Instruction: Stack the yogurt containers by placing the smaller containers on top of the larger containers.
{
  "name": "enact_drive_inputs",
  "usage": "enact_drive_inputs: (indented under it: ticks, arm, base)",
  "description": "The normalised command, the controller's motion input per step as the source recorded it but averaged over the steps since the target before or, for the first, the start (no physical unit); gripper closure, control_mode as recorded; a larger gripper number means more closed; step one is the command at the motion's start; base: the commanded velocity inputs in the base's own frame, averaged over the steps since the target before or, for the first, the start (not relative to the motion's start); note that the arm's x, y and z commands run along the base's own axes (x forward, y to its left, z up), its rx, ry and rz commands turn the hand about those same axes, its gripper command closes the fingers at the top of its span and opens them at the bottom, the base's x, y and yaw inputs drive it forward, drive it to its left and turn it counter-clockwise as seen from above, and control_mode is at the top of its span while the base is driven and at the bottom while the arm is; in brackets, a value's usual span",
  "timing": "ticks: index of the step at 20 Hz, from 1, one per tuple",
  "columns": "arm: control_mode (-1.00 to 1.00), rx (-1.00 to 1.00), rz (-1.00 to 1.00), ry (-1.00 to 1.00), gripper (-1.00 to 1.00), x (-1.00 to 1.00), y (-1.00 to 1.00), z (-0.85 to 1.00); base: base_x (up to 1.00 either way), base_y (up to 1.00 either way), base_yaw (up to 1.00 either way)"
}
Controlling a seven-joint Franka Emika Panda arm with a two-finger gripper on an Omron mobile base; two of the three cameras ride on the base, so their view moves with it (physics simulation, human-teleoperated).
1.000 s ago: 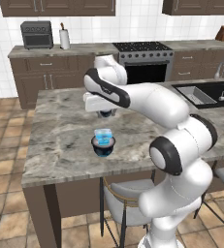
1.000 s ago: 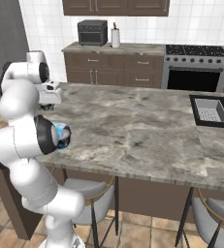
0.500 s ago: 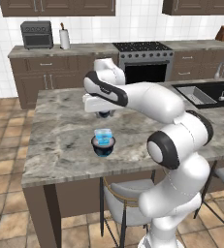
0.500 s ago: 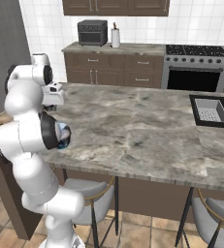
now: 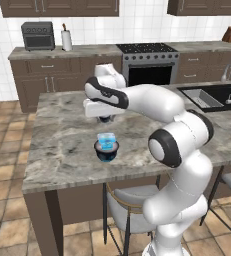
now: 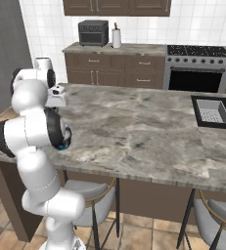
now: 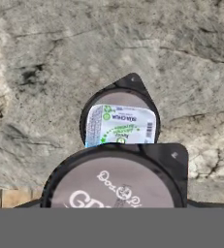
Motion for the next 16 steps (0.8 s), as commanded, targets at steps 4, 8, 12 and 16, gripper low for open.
enact_drive_inputs:
  ticks: [4, 8, 12, 16]
  arm:
    - [-1.00, 0.00, 0.00, -0.01, 1.00, 0.17, 0.02, -0.16]
    - [-1.00, 0.00, 0.00, -0.04, 1.00, 0.04, 0.00, -0.10]
    - [-1.00, 0.00, 0.00, -0.07, 1.00, 0.00, 0.00, 0.00]
    - [-1.00, 0.00, 0.00, -0.02, 1.00, -0.01, 0.00, -0.04]
  base:
    - [0.00, 0.00, 0.00]
    - [0.00, 0.00, 0.00]
    - [0.00, 0.00, 0.00]
    - [0.00, 0.00, 0.00]
